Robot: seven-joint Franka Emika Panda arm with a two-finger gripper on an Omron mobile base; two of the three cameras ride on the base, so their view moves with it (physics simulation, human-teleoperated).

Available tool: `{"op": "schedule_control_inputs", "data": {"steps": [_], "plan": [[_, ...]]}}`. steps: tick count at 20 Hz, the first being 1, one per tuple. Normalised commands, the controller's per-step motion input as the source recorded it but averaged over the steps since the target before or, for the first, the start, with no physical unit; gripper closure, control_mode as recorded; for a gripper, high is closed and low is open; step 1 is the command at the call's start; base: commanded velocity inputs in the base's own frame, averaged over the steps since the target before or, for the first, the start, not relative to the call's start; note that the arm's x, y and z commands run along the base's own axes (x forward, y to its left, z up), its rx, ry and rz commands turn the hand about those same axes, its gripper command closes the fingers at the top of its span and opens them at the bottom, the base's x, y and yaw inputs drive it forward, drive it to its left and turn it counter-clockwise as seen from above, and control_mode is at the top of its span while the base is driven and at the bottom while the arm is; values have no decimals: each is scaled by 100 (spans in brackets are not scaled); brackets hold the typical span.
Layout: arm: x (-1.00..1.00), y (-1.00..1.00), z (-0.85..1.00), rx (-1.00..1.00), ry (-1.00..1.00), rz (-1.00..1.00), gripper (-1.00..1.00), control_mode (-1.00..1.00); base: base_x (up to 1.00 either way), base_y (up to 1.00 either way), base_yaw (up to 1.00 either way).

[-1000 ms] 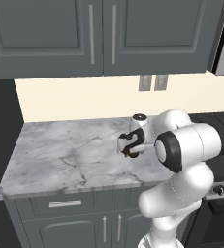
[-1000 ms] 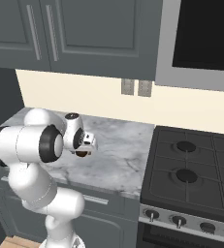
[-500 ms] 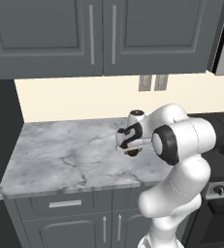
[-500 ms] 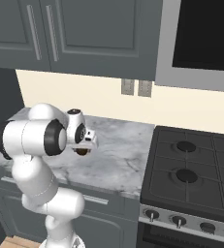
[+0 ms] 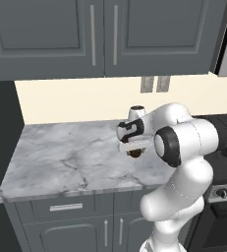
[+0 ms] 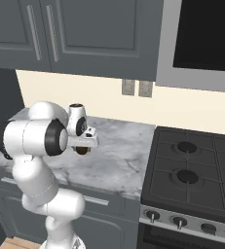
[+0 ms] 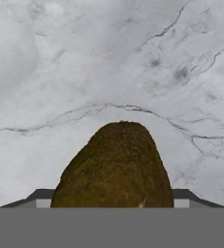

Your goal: Place the liquor on the top shelf of the fridge to keep it out of children's reach, and place the avocado and kiwi on lower shelves for easy access.

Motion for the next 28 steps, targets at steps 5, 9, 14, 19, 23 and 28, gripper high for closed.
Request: {"op": "schedule_control_inputs", "data": {"steps": [5, 9, 14, 19, 23, 28], "plan": [[-100, -14, 30, 0, -21, 1, 100, -100, 0, 0, 0], [-98, -12, 87, 0, -24, 6, 100, -100, 0, 0, 0], [-88, -5, 100, 0, -39, 7, 100, -100, 0, 0, 0], [-74, -1, 85, 0, -33, 2, 100, -100, 0, 0, 0], [-59, 0, 81, 0, -23, 0, 100, -100, 0, 0, 0], [-48, -1, 85, 0, -16, 0, 100, -100, 0, 0, 0]]}}
